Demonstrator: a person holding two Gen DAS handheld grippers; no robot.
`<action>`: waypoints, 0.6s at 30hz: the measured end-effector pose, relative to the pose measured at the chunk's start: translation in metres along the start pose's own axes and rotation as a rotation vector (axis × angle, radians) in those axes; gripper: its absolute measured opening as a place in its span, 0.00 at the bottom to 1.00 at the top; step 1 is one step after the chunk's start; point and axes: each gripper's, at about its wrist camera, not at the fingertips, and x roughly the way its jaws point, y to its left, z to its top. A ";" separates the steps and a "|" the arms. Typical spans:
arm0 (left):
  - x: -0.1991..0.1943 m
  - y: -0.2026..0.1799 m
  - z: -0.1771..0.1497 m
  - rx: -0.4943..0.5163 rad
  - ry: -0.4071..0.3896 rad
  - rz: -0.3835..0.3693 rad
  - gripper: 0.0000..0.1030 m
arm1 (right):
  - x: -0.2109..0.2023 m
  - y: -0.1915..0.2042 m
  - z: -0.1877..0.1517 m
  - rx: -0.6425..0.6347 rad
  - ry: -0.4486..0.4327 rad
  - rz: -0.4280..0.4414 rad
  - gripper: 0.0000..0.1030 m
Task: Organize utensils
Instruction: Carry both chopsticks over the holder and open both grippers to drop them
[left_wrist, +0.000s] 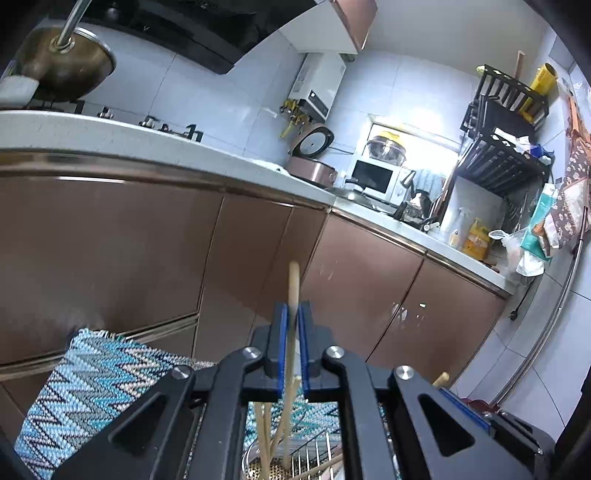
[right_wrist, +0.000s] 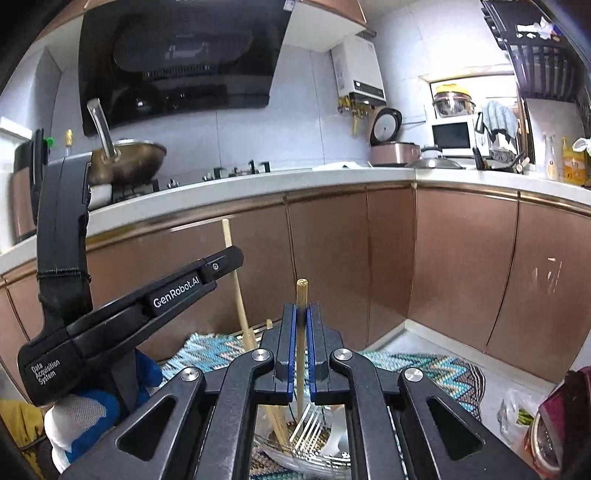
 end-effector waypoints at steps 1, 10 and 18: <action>-0.002 0.001 -0.001 0.003 0.001 0.007 0.06 | -0.002 0.000 -0.002 0.003 0.000 -0.003 0.06; -0.057 0.005 0.011 0.024 -0.029 0.031 0.33 | -0.040 0.002 -0.002 0.049 -0.025 -0.031 0.31; -0.124 0.014 -0.007 0.088 0.011 0.079 0.41 | -0.090 0.041 -0.019 0.007 0.006 -0.145 0.64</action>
